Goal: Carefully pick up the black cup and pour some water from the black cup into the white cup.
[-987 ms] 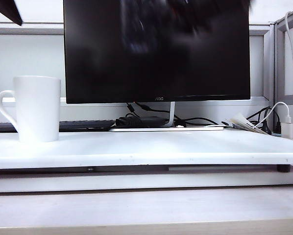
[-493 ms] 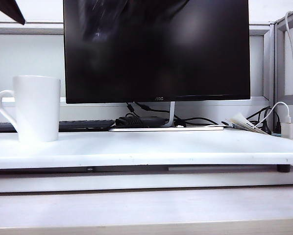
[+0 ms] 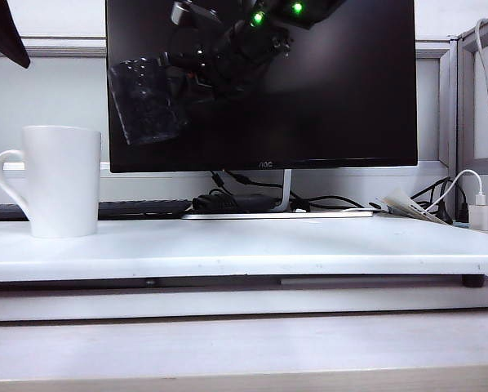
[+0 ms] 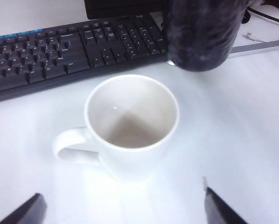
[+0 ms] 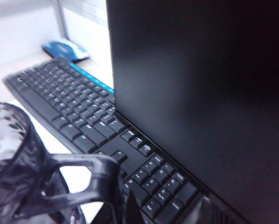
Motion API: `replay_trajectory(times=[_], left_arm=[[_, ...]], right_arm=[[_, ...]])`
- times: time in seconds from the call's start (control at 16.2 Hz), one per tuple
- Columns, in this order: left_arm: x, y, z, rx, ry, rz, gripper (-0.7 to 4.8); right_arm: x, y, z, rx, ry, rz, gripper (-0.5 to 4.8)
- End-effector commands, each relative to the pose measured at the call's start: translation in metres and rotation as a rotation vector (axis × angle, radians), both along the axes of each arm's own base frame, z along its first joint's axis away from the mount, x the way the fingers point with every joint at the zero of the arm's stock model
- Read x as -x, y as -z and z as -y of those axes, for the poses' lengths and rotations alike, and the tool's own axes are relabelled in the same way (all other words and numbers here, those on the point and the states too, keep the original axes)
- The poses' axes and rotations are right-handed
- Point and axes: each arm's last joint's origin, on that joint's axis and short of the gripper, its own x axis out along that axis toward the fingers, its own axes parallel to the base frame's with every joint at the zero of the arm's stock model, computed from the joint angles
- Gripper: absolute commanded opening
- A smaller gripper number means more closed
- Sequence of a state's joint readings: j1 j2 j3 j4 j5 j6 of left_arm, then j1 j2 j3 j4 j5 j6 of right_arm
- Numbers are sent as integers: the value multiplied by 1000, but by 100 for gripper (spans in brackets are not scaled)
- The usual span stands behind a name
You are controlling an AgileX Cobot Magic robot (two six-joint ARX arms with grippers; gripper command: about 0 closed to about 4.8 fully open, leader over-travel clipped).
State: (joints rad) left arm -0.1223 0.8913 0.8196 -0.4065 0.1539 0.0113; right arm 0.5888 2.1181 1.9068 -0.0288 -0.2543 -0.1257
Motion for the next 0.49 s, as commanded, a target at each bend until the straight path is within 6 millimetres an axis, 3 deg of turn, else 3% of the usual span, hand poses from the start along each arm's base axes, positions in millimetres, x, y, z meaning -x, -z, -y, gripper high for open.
replay_trajectory(times=[0.06, 0.49], left_arm=[[0, -1, 0, -25, 1, 18, 479], [0, 0, -2, -70, -43, 11, 479]], right_arm=[[8, -24, -6, -9, -32, 137, -6], [27, -23, -30, 192, -93, 308, -6]])
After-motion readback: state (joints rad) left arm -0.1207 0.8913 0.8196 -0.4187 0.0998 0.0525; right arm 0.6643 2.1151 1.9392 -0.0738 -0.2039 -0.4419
